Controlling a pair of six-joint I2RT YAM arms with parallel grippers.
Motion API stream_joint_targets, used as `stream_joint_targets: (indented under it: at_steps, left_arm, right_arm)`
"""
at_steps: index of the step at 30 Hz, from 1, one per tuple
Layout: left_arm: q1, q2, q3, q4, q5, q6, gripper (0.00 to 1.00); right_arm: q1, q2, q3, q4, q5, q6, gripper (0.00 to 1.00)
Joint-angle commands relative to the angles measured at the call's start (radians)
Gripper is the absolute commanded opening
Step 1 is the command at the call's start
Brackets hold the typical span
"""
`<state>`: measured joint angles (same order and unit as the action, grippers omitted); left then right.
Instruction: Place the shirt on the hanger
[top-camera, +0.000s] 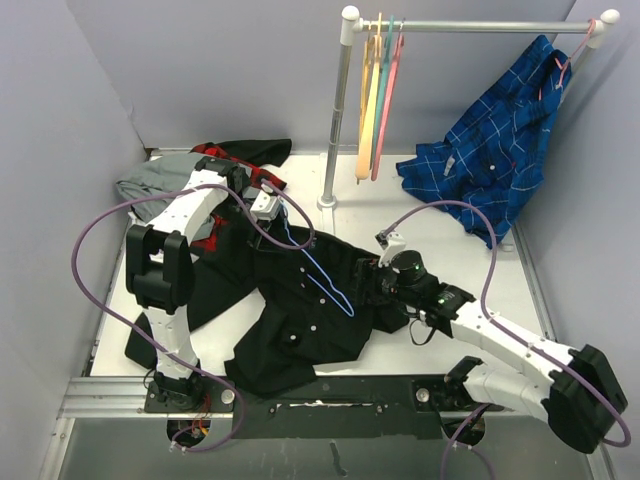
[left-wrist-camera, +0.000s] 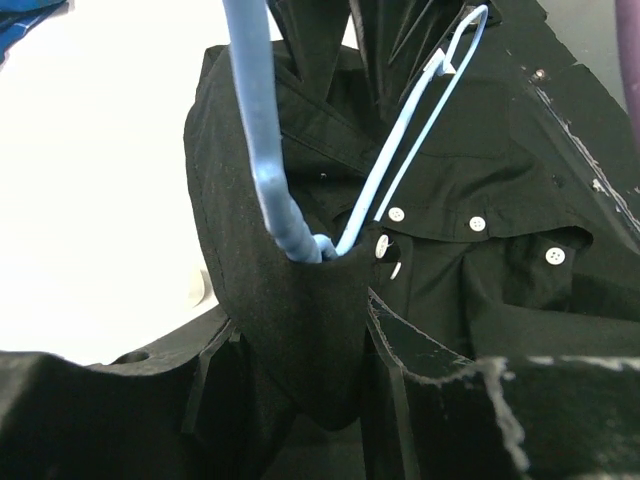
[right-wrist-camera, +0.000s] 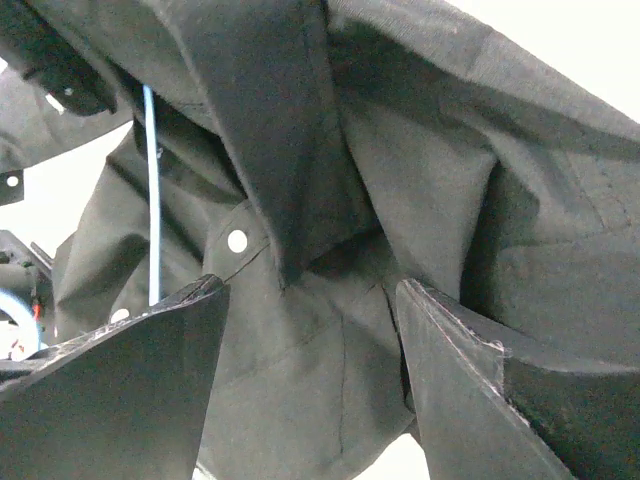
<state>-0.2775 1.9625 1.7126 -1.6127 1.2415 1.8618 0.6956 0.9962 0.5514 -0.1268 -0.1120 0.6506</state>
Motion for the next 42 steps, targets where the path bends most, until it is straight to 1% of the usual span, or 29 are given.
stream_joint_targets:
  at_steps: [1,6,7,10,11,12,13,15,16,18,20,22,25,27,30,33,37,39,41,42]
  left_arm:
    - [0.005,-0.076,0.032,-0.113,0.071,-0.015,0.0]
    - [0.004,-0.077,0.03,-0.113,0.067,-0.022,0.0]
    - [0.005,-0.076,0.031,-0.113,0.067,-0.023,0.0]
    - [0.005,-0.072,0.032,-0.113,0.069,-0.026,0.0]
    - [0.006,-0.07,0.033,-0.113,0.069,-0.027,0.0]
    - [0.005,-0.07,0.034,-0.113,0.067,-0.027,0.0]
    - [0.005,-0.068,0.035,-0.113,0.063,-0.027,0.0]
    - [0.006,-0.065,0.04,-0.116,0.049,-0.027,0.0]
    - [0.009,-0.062,0.044,-0.118,0.042,-0.028,0.0]
    - [0.025,-0.05,0.062,-0.119,0.036,-0.048,0.0]
    - [0.047,-0.035,0.099,-0.119,0.048,-0.104,0.0]
    - [0.076,-0.026,0.137,-0.119,0.065,-0.154,0.0]
    - [0.099,-0.035,0.159,-0.115,0.059,-0.154,0.0]
    - [0.103,-0.045,0.167,-0.08,0.035,-0.194,0.0]
    - [0.11,-0.08,0.145,0.093,0.016,-0.359,0.0]
    - [0.116,-0.138,0.075,0.309,0.025,-0.534,0.0]
    - [0.115,-0.217,-0.011,0.54,0.05,-0.739,0.0]
    - [0.115,-0.26,-0.073,0.717,0.027,-0.871,0.0]
    - [0.118,-0.313,-0.161,0.944,-0.029,-1.03,0.0]
    - [0.119,-0.336,-0.205,1.034,-0.06,-1.071,0.0]
  right_arm:
    - [-0.004,0.066,0.049,0.195,0.033,-0.02,0.67]
    - [-0.004,0.158,0.072,0.281,-0.003,0.0,0.62]
    - [-0.003,0.174,0.073,0.299,-0.01,0.007,0.6]
    - [0.0,0.212,0.073,0.343,-0.022,0.023,0.49]
    - [0.001,0.22,0.073,0.35,-0.024,0.025,0.44]
    - [0.001,0.223,0.071,0.354,-0.023,0.025,0.36]
    - [0.001,0.22,0.069,0.351,-0.02,0.022,0.24]
    - [-0.003,0.186,0.069,0.277,0.016,0.009,0.04]
    - [-0.006,0.156,0.07,0.225,0.05,-0.002,0.0]
    - [-0.022,0.082,0.073,0.112,0.119,-0.017,0.0]
    - [-0.045,0.019,0.087,-0.031,0.199,-0.023,0.0]
    - [-0.067,-0.038,0.084,-0.133,0.234,-0.031,0.0]
    - [-0.096,-0.119,0.057,-0.215,0.248,-0.032,0.0]
    - [-0.111,-0.151,0.048,-0.248,0.244,-0.031,0.0]
    - [-0.114,-0.155,0.048,-0.264,0.217,-0.032,0.0]
    - [-0.108,-0.11,0.06,-0.271,0.189,-0.037,0.0]
    - [-0.094,-0.048,0.059,-0.26,0.18,-0.04,0.0]
    - [-0.091,-0.039,0.055,-0.258,0.181,-0.044,0.0]
    - [-0.092,-0.042,0.061,-0.269,0.183,-0.052,0.0]
    - [-0.092,-0.045,0.066,-0.277,0.183,-0.058,0.0]
